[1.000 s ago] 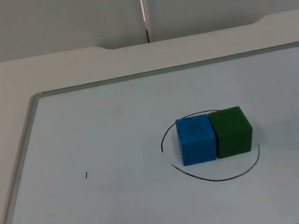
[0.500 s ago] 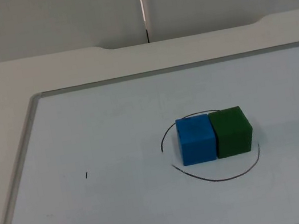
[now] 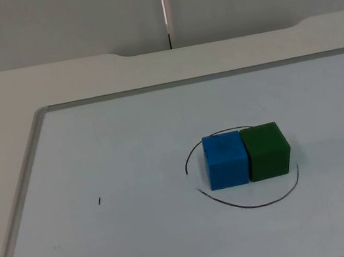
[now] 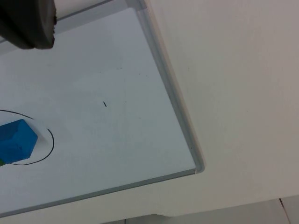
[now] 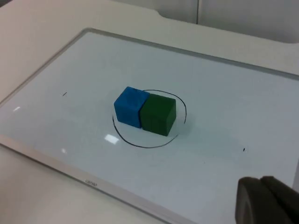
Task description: Push the two cubes into the marked area.
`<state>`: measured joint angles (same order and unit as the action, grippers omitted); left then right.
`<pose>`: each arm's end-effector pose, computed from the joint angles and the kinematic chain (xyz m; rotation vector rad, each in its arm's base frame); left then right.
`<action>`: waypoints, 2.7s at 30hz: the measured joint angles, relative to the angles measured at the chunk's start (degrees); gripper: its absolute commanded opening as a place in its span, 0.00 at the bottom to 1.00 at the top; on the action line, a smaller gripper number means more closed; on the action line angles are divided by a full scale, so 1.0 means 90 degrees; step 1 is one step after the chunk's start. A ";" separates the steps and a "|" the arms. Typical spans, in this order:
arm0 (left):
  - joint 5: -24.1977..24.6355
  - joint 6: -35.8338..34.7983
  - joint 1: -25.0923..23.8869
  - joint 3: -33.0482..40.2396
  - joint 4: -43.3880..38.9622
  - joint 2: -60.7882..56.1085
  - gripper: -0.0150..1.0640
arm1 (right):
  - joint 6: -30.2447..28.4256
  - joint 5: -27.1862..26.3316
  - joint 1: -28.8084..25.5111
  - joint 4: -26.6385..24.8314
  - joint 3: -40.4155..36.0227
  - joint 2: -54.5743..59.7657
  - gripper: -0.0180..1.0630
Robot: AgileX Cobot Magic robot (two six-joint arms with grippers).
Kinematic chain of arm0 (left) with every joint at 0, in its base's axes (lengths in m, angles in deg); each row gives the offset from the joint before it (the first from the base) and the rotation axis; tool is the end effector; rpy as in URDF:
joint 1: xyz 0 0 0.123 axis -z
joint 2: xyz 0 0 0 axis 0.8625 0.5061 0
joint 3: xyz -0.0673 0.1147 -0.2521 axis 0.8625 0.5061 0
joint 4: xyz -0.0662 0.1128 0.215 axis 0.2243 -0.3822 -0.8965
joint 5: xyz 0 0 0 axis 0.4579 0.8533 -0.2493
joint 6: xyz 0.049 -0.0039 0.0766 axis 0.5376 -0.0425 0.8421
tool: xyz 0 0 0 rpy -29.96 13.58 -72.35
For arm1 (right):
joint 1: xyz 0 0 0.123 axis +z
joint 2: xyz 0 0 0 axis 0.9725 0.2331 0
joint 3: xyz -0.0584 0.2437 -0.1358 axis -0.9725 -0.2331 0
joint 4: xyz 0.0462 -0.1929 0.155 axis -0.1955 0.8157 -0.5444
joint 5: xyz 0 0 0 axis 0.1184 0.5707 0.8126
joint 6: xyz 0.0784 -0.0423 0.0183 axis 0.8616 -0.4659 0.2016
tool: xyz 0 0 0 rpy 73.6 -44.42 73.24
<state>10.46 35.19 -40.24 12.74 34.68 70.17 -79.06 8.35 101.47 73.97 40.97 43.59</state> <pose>-0.0053 0.0012 0.2749 0.3245 2.0577 -0.2316 0.0092 0.0067 0.3021 -0.4341 2.0066 0.3120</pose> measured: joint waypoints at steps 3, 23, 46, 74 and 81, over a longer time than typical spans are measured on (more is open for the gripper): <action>0.0000 0.0000 0.0000 0.0000 0.0000 0.0000 0.01 | 0.0000 0.0094 0.0000 0.0000 -0.0117 -0.0335 0.02; 0.0000 0.0000 0.0000 0.0000 0.0000 0.0000 0.01 | -0.0177 0.0534 0.0039 0.0000 -0.0344 -0.0788 0.02; 0.0000 0.0000 0.0000 0.0000 0.0000 0.0000 0.83 | -0.0188 0.0534 0.0039 0.0000 -0.0344 -0.0788 0.78; 0.0000 0.0000 0.0000 0.0000 0.0000 0.0000 0.99 | -0.0188 0.0534 0.0039 0.0000 -0.0344 -0.0788 0.99; 0.0000 0.0000 0.0000 0.0000 0.0000 0.0000 0.99 | -0.0188 0.0534 0.0039 0.0000 -0.0344 -0.0788 0.99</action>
<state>10.46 35.19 -40.24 12.74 34.68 70.17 -80.76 13.15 101.82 73.97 37.88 36.50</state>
